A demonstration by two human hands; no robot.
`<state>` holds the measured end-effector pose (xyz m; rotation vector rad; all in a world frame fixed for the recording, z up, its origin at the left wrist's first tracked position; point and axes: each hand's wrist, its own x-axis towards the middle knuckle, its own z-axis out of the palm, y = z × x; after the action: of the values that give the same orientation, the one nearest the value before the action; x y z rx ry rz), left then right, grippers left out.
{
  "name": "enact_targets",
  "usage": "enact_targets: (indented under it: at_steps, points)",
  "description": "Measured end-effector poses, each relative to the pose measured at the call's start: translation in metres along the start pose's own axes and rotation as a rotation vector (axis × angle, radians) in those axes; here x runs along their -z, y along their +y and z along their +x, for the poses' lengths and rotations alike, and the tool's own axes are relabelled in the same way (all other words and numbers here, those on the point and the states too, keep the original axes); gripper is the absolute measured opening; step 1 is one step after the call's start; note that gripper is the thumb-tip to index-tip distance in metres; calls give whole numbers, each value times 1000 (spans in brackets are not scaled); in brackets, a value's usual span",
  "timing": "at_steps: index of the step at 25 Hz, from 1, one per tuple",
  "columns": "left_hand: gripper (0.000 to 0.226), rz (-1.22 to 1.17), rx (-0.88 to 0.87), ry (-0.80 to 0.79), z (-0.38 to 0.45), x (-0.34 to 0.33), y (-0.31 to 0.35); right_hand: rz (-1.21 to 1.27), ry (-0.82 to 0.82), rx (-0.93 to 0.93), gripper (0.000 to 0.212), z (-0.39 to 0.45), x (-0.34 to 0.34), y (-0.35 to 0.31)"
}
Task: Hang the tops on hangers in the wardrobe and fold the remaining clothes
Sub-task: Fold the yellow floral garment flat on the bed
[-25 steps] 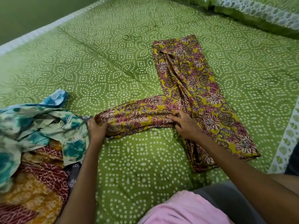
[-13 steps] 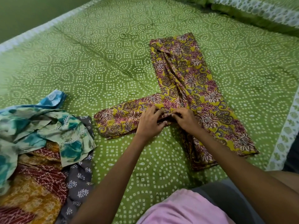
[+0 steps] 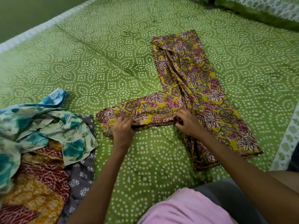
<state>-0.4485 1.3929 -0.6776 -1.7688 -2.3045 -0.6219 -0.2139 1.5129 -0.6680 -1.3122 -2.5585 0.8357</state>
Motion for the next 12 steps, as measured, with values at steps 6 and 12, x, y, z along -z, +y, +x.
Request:
enact_targets:
  at_steps: [6,12]
  points:
    - [26,-81,247,-264,-16,54,-28,98,-59,-44,18,9,14,-2]
    - [31,-404,230,-248,59,19,56,191,-87,4,39,47,9,-30]
